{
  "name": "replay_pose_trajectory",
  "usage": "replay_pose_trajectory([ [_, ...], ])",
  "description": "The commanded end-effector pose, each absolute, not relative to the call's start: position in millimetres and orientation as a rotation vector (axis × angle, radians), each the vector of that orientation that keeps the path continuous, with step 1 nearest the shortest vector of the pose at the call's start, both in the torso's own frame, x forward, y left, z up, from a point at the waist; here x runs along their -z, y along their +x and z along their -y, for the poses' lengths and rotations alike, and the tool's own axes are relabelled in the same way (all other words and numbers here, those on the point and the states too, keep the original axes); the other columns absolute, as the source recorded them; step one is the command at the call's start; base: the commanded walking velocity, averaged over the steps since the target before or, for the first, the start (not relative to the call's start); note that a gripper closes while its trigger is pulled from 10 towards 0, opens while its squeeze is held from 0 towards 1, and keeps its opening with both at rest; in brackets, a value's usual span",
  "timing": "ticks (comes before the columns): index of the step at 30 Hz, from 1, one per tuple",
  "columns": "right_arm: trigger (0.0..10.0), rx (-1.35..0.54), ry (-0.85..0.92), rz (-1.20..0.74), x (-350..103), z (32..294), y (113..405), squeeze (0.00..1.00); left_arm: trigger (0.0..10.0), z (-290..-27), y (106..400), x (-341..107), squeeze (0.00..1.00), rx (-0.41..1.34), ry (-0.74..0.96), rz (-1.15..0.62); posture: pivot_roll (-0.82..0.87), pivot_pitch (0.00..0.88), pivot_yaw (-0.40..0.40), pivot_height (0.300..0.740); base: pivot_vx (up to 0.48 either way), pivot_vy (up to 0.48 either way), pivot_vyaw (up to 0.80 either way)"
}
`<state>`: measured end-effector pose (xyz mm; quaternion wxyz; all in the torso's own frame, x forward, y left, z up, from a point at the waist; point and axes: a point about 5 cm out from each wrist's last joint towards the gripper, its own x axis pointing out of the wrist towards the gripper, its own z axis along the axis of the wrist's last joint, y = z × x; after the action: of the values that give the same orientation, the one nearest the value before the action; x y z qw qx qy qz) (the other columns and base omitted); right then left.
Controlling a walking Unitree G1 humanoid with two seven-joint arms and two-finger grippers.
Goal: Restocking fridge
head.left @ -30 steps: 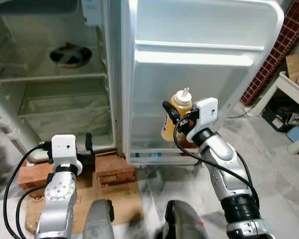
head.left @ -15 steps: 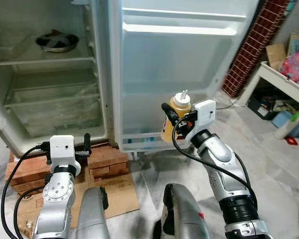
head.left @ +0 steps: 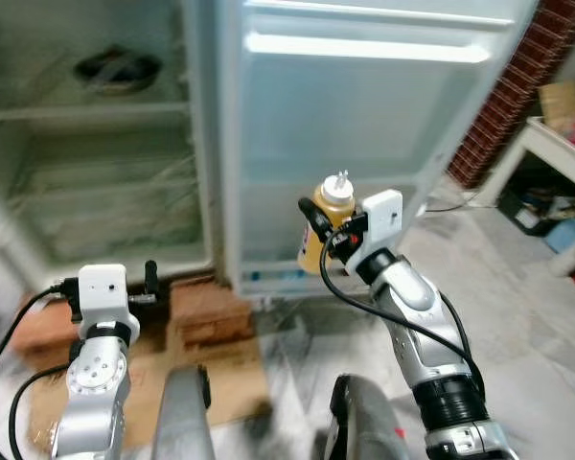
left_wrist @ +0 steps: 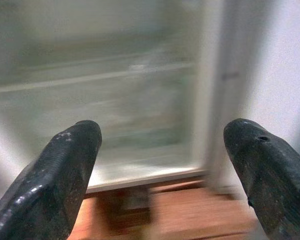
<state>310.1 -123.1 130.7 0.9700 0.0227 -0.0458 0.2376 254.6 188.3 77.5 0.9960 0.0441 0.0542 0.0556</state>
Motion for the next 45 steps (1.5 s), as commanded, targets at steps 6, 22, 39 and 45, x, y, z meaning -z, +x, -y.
replay_pose_trajectory([
  [6,10.0,-0.504,0.052,0.137,-140.6,113.7,312.7,0.0,10.0,-199.8,251.4,-77.7,0.0,-0.15,0.103,-0.111,0.05,0.0,-0.085,0.546,0.224,0.0,0.0],
  [22,10.0,-0.571,0.048,0.112,-135.8,111.2,310.1,0.0,10.0,-207.3,238.0,-68.9,0.0,-0.194,0.074,-0.234,0.07,0.0,-0.09,0.546,0.0,0.0,0.0],
  [39,10.0,-0.819,-0.187,0.08,-107.2,83.3,318.6,0.0,10.0,-246.2,188.8,-68.3,0.0,-0.224,0.238,-0.307,0.12,0.072,-0.096,0.491,0.0,0.0,0.0],
  [45,10.0,-0.869,-0.372,0.195,-118.1,67.8,325.4,0.0,10.0,-258.7,184.9,-72.9,0.0,-0.28,0.252,-0.293,0.14,0.096,-0.102,0.491,0.0,0.0,0.0],
])
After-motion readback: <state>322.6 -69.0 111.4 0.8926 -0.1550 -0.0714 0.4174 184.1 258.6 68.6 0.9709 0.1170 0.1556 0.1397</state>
